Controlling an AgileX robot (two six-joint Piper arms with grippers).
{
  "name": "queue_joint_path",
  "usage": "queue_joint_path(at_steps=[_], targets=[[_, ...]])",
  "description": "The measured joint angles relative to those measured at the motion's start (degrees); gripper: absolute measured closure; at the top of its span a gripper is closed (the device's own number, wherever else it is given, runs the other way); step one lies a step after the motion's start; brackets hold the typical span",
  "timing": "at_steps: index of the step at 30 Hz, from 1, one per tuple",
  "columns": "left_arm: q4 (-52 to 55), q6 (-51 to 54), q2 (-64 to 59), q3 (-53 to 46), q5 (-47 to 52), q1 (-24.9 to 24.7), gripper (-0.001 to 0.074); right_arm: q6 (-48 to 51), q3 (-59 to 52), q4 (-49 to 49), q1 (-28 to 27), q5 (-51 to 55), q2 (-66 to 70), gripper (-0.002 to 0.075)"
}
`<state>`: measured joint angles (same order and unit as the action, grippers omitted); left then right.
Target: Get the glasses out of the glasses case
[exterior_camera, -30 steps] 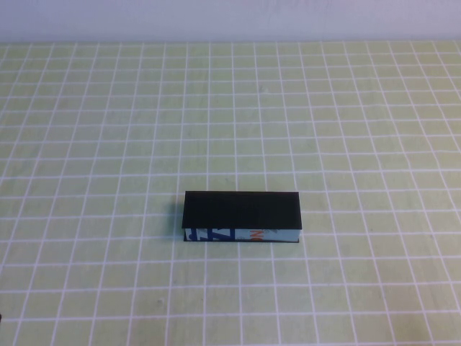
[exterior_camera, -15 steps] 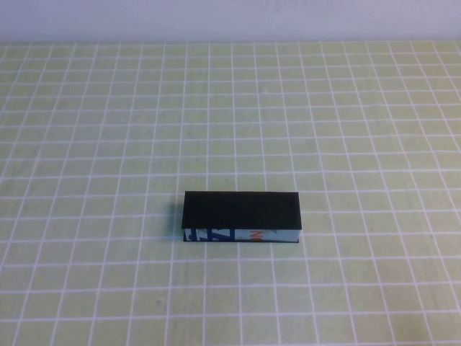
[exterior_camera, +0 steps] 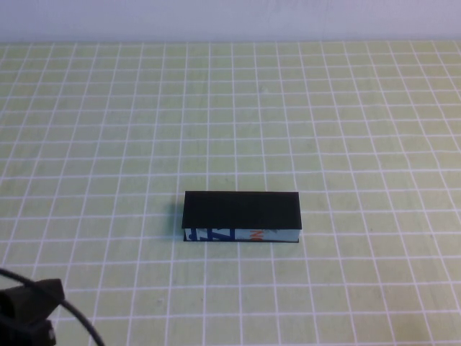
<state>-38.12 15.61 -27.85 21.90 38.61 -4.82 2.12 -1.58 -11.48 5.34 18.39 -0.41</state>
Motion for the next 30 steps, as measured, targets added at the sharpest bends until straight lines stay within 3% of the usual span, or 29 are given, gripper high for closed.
queue_joint_path(at_steps=[7, 19, 30], targets=[[-1.20, 11.99, -18.02, 12.68, 9.15, 0.00, 0.0739, 0.00, 0.00, 0.00, 0.00, 0.00, 0.00, 0.0743], [-17.17, 31.45, -43.06, 27.20, 6.83, -0.27, 0.0739, 0.00, 0.00, 0.00, 0.00, 0.00, 0.00, 0.0743], [-18.98, 36.22, -59.88, 37.29, 3.87, -7.70, 0.0739, 0.00, 0.00, 0.00, 0.00, 0.00, 0.00, 0.0743]])
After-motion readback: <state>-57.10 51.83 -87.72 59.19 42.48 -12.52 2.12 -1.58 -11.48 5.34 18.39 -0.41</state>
